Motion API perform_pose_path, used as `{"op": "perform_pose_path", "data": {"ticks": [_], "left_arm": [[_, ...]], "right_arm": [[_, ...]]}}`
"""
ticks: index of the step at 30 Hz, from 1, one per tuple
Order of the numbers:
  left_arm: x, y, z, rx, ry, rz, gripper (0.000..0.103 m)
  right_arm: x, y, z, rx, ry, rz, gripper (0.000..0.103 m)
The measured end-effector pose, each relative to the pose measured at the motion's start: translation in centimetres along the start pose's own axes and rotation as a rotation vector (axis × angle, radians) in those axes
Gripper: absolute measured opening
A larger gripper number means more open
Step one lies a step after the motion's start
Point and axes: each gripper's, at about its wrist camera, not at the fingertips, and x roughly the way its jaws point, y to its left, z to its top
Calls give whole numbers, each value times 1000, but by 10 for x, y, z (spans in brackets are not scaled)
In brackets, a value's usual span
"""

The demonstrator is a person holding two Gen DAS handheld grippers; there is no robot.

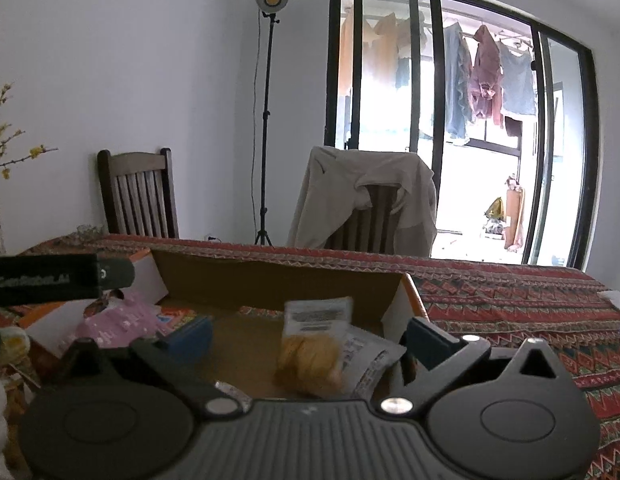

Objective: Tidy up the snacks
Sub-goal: 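Carry both held packets into the cardboard box and open both grippers, then move both open grippers back to the snack pile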

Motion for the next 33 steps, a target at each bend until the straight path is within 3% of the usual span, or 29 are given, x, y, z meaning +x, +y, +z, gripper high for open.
{"op": "perform_pose_path", "data": {"ticks": [21, 33], "left_arm": [[-8, -2, 8, -11, -25, 5, 103], [-43, 1, 22, -18, -4, -10, 103]], "right_arm": [[-2, -4, 6, 20, 9, -9, 103], [-29, -7, 22, 32, 31, -7, 103]]}}
